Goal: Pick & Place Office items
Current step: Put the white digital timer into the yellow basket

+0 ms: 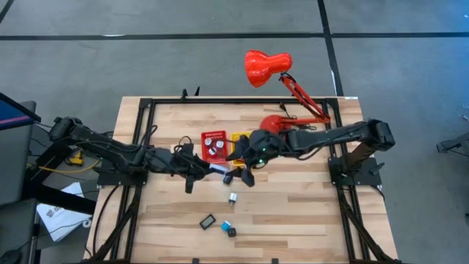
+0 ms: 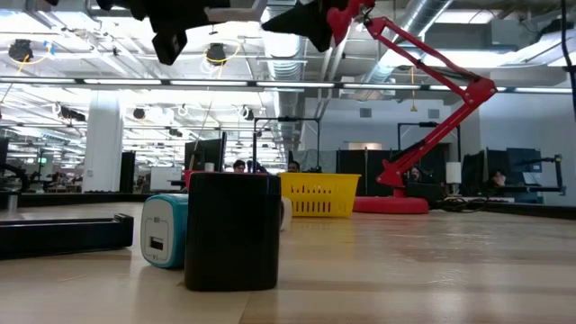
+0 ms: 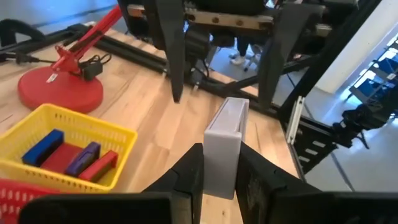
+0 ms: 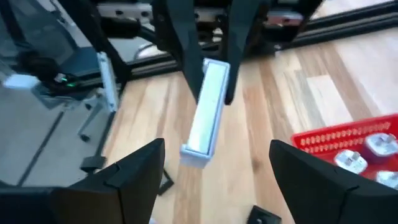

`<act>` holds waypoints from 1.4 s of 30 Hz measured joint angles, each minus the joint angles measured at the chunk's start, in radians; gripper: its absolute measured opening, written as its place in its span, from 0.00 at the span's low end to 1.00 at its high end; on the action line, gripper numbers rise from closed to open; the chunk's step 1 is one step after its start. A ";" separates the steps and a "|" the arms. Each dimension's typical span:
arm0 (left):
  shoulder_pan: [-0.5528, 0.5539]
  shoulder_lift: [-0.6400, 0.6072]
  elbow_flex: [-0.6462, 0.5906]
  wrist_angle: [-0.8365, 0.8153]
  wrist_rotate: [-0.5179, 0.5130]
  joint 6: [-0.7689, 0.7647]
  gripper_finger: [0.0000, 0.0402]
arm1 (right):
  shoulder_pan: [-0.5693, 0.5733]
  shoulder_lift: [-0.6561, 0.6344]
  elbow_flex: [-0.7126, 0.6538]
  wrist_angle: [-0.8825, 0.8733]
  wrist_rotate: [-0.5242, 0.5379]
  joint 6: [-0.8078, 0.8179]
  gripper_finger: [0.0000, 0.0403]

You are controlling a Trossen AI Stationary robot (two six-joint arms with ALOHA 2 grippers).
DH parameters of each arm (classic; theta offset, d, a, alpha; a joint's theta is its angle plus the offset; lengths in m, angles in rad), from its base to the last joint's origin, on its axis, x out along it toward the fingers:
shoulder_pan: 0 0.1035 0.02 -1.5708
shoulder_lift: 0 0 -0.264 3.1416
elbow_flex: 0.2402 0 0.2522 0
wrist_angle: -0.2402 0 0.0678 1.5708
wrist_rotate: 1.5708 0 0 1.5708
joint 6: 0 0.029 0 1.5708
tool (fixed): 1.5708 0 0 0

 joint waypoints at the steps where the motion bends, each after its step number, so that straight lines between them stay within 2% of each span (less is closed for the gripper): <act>1: 0.000 0.000 0.000 -0.006 0.002 0.000 0.15 | 0.003 0.002 -0.001 -0.002 0.014 0.000 0.70; 15: 0.000 0.003 0.000 -0.012 -0.007 -0.025 0.16 | 0.005 0.031 0.000 0.059 0.030 0.098 0.68; 18: 0.000 0.004 0.000 -0.011 -0.008 -0.025 0.16 | 0.005 0.032 0.000 0.052 0.018 0.112 0.62; 25: 0.000 0.004 0.000 -0.004 -0.019 -0.024 0.16 | 0.013 0.049 -0.002 0.069 0.010 0.108 0.41; 28: 0.000 0.004 0.000 0.019 -0.026 -0.023 0.16 | 0.013 0.061 0.002 0.119 0.010 0.106 0.34; 37: -0.003 0.004 0.000 -0.020 -0.037 -0.024 0.16 | 0.011 0.064 -0.001 0.113 0.015 0.110 0.14; 42: -0.003 0.004 0.000 -0.010 -0.034 -0.023 0.22 | 0.008 0.064 -0.001 0.114 0.012 0.106 0.12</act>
